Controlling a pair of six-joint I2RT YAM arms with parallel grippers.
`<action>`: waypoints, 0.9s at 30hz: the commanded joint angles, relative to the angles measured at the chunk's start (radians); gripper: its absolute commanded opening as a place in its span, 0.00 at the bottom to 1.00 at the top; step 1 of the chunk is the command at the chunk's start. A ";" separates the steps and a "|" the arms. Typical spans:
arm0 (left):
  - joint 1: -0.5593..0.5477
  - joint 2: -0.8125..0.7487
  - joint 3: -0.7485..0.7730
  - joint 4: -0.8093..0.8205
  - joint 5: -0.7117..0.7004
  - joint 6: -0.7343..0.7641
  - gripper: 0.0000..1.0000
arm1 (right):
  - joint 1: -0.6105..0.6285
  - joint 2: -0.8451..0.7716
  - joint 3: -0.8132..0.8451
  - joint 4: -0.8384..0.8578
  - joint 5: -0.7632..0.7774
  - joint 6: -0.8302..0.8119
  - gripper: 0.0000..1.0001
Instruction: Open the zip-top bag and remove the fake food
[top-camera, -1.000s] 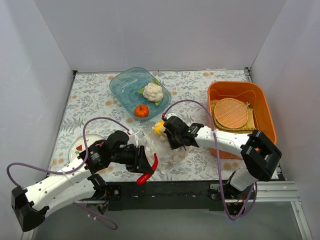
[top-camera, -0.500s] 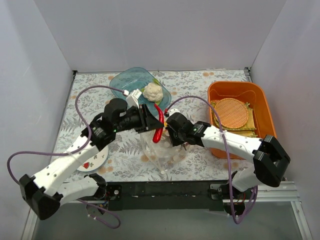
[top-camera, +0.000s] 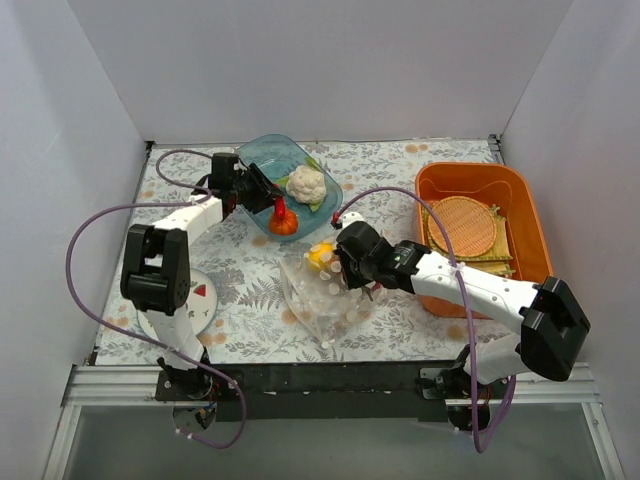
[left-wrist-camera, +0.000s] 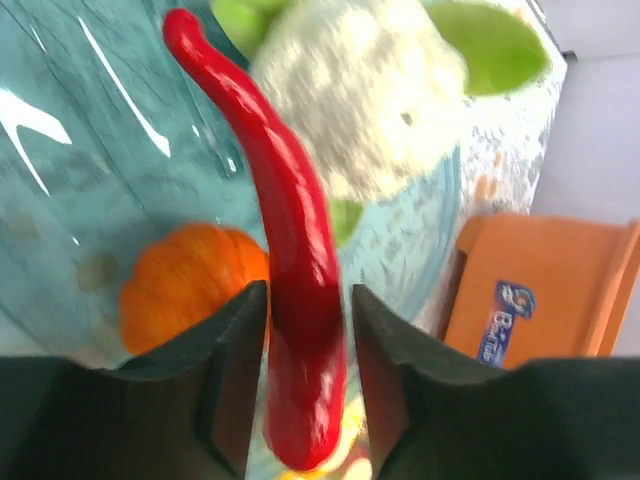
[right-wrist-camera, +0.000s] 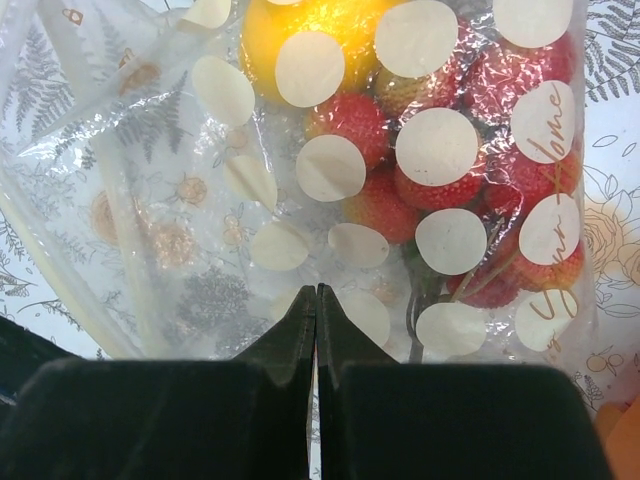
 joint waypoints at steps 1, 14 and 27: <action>0.039 0.104 0.135 0.007 0.047 0.057 0.48 | 0.003 -0.034 0.040 -0.017 0.023 -0.006 0.03; 0.045 -0.229 -0.084 -0.185 -0.076 0.120 0.62 | 0.001 -0.042 0.058 -0.029 0.055 -0.029 0.13; -0.169 -0.843 -0.598 -0.320 -0.162 -0.056 0.27 | -0.072 0.095 0.178 -0.001 0.023 -0.095 0.31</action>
